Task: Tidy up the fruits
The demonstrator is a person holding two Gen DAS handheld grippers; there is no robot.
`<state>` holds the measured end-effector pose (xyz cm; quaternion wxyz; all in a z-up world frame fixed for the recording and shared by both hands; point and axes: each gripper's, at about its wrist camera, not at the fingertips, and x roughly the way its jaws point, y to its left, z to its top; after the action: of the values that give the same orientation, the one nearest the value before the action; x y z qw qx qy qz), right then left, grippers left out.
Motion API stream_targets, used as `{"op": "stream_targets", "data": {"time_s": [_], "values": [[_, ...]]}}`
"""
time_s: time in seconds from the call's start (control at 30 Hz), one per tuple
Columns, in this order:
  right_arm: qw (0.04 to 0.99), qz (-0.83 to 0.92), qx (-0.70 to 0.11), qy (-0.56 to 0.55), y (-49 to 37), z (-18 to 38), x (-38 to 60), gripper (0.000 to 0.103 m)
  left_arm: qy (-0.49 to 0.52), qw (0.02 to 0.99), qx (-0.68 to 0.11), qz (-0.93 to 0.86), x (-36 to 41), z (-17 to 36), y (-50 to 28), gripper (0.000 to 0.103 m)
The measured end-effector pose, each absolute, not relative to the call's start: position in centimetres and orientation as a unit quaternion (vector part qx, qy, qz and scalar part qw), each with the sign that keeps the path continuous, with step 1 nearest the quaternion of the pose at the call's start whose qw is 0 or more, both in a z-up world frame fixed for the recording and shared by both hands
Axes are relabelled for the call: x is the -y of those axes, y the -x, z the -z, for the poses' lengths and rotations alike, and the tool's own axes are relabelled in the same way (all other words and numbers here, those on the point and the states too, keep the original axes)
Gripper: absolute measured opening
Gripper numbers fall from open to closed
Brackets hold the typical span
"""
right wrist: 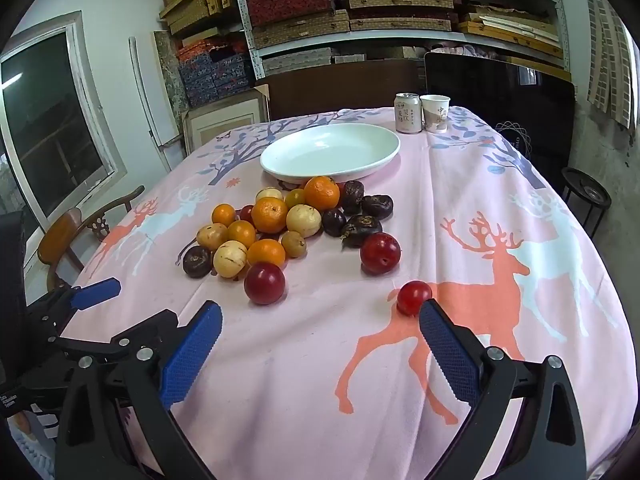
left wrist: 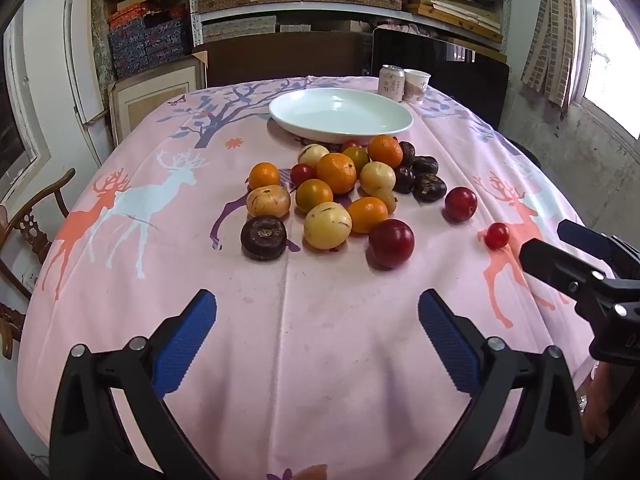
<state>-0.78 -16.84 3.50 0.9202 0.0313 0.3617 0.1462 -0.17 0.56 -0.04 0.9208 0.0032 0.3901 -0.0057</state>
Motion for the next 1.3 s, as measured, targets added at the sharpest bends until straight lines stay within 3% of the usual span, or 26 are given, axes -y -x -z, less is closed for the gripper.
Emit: {"op": "stream_targets", "data": {"time_s": [1.3], "values": [[0.919, -0.151, -0.362, -0.034, 1.02, -3.71, 16.61, 0.1, -0.007, 0.918, -0.397, 0.006, 0.03, 0.62, 0.45, 0.099]]}}
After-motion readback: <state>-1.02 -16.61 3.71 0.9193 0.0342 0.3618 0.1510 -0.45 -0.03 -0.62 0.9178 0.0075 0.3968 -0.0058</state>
